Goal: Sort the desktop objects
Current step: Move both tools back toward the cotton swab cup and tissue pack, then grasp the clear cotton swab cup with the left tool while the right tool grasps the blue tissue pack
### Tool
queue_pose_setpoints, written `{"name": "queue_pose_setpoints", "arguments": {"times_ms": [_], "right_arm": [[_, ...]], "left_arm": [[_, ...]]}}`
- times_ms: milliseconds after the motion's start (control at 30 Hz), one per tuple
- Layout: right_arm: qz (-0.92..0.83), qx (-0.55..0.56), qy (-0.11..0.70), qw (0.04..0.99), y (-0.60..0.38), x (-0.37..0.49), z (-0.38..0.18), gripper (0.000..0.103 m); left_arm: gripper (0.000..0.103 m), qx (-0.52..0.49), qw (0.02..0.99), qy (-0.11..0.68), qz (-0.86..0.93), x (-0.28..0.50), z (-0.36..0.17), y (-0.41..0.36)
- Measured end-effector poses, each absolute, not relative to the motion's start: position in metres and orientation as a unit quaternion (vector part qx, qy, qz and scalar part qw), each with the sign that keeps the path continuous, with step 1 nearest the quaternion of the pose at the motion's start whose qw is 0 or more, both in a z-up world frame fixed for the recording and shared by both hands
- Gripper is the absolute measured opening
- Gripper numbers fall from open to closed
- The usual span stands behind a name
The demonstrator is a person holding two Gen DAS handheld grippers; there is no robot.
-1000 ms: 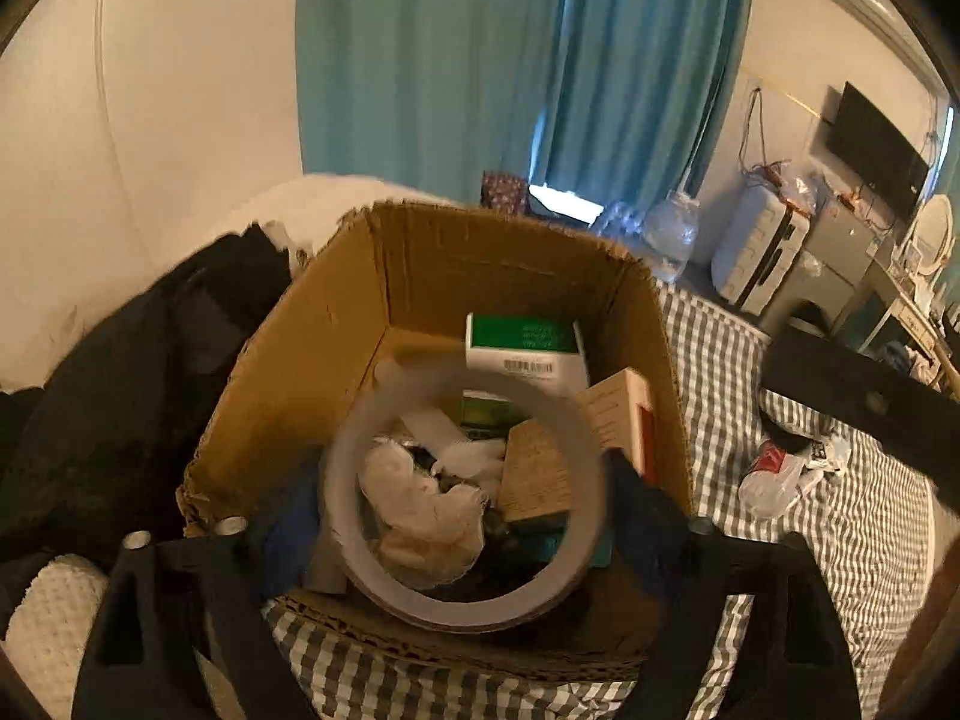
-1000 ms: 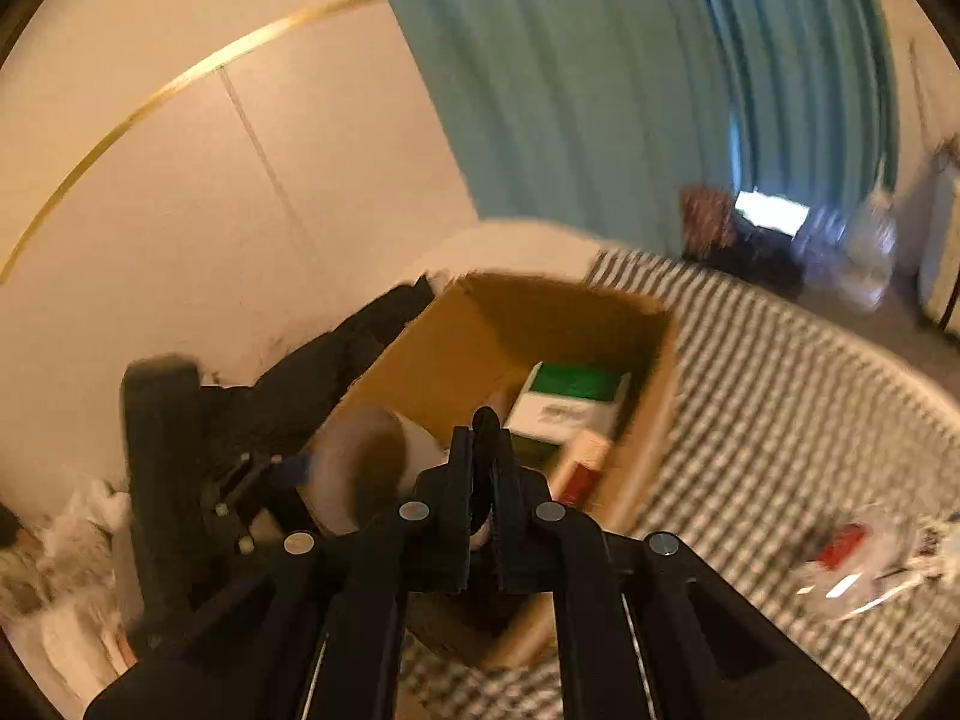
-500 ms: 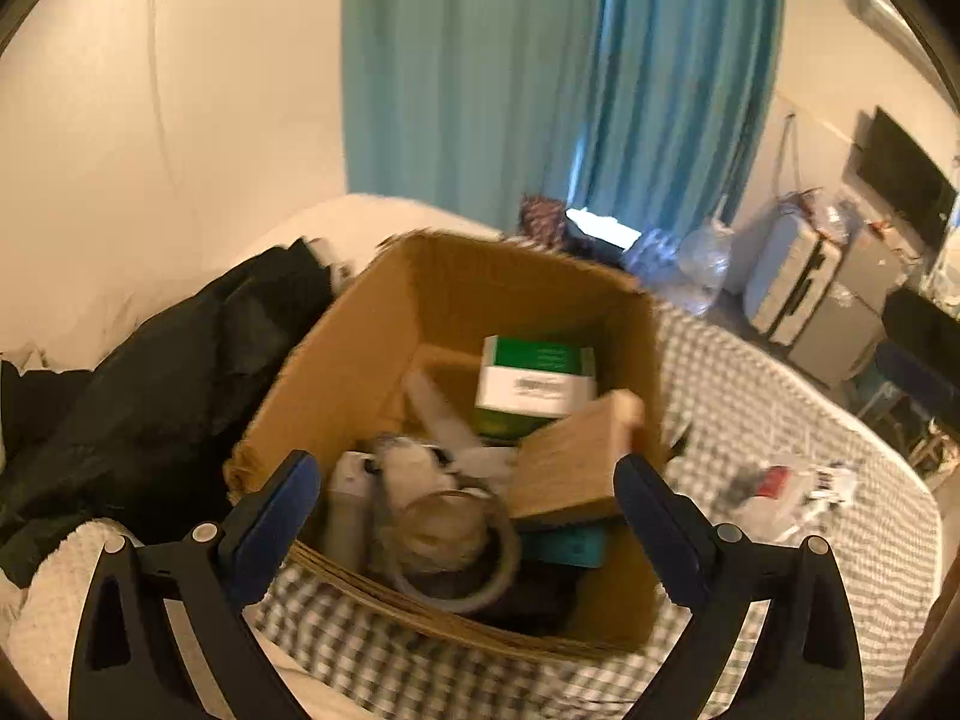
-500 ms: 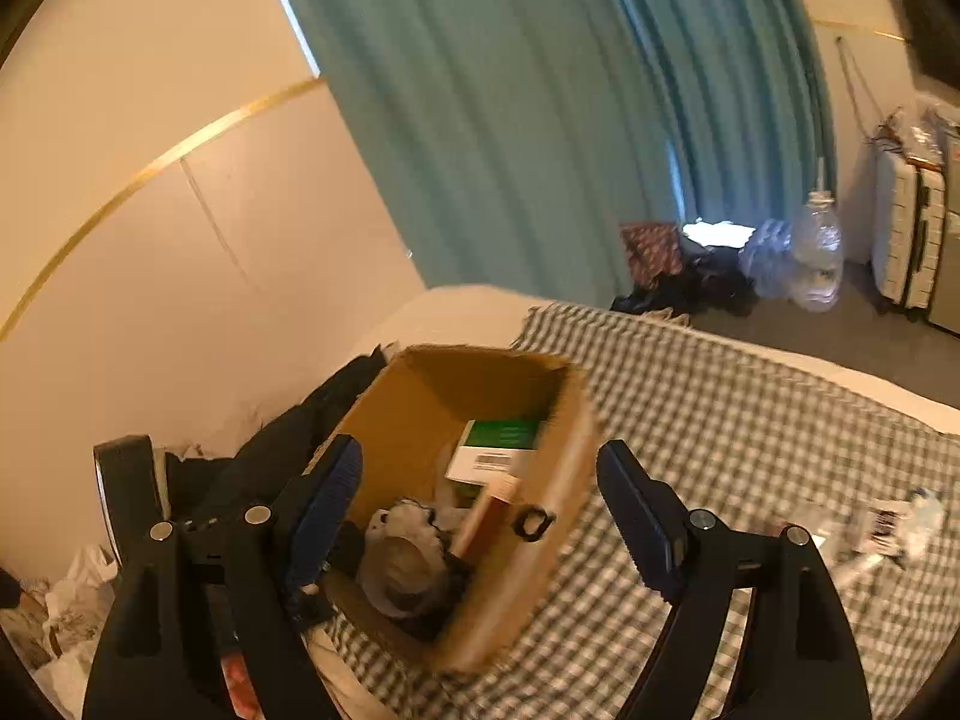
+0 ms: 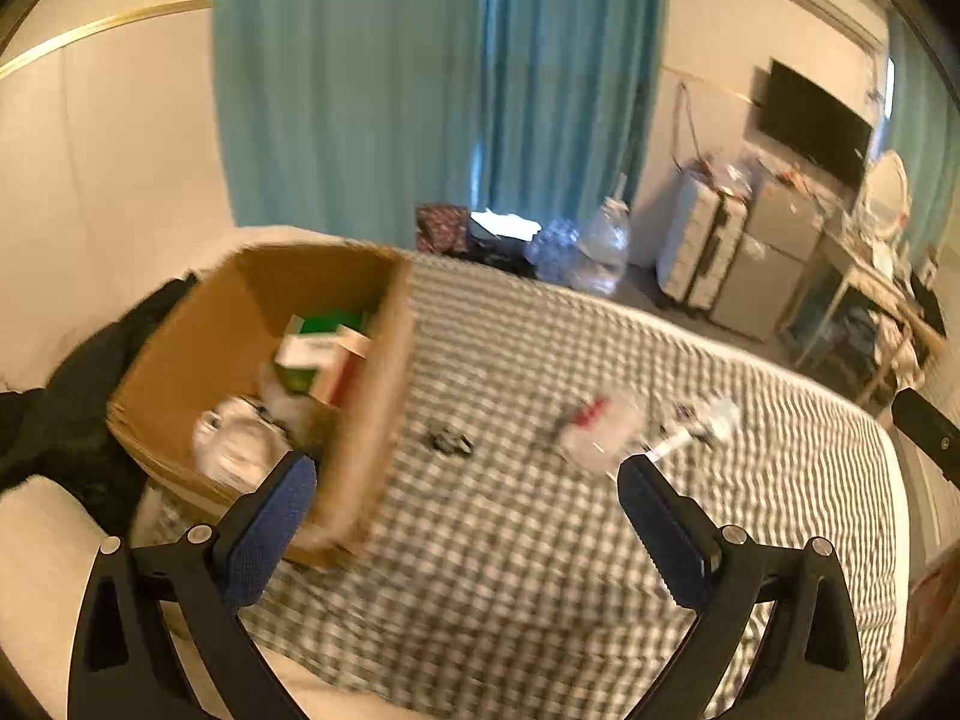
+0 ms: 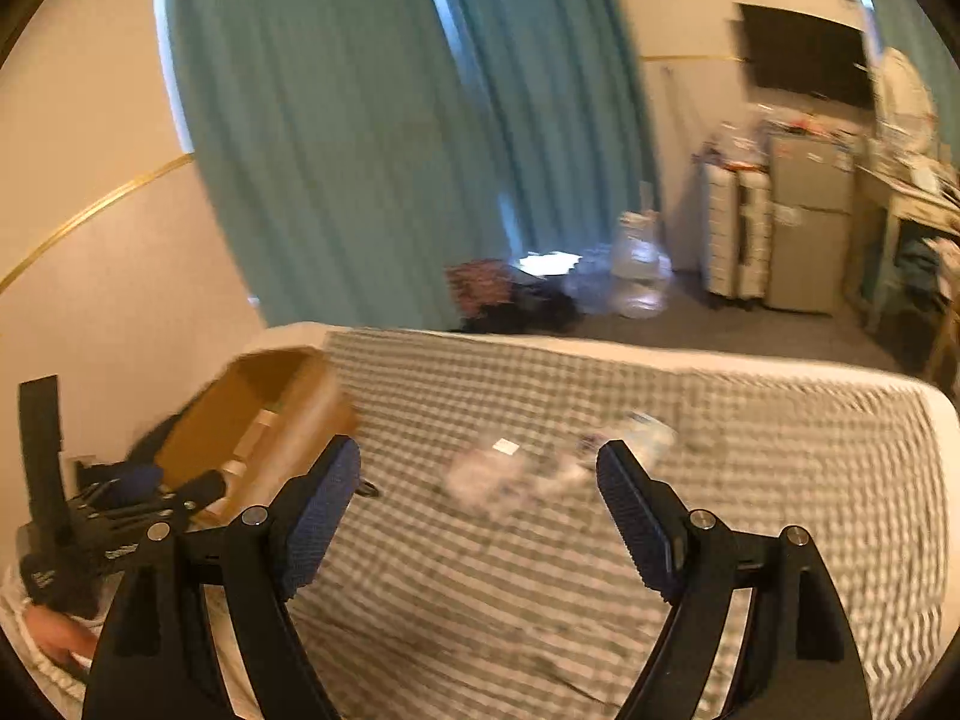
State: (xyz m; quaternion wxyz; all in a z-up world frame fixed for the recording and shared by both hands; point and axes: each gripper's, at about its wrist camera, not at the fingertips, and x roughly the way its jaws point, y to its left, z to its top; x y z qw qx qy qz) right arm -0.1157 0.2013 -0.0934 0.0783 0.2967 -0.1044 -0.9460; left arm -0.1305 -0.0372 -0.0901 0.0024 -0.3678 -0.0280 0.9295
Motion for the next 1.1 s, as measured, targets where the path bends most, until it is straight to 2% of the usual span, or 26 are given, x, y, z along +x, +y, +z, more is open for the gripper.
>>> {"name": "queue_pose_setpoints", "arguments": {"times_ms": [133,367,633,867,967,1100], "right_arm": [[-0.942,0.314,-0.113,0.032,0.236,-0.103,-0.129,0.081],[-0.925,0.357,-0.125,0.038,0.243,-0.107,-0.196,0.081],[-0.916,0.378,-0.128,0.051,0.241,-0.153,-0.227,0.081],[-0.910,0.388,-0.148,0.002,0.271,-0.228,-0.255,0.081],[-0.900,0.420,-0.120,0.010,0.281,-0.267,-0.270,0.081],[-0.892,0.451,-0.001,0.042,0.272,-0.301,-0.286,0.081]], "left_arm": [[0.103,-0.386,0.011,-0.032,0.922,-0.130,-0.120,0.000],[0.103,-0.418,0.013,0.011,0.908,-0.153,-0.174,0.037],[0.103,-0.451,0.021,0.013,0.892,-0.222,-0.222,0.055],[0.103,-0.436,0.036,0.028,0.899,-0.290,-0.242,0.072],[0.103,-0.454,0.065,0.051,0.887,-0.316,-0.255,0.081],[0.103,-0.508,0.076,0.097,0.853,-0.342,-0.284,0.089]]}}
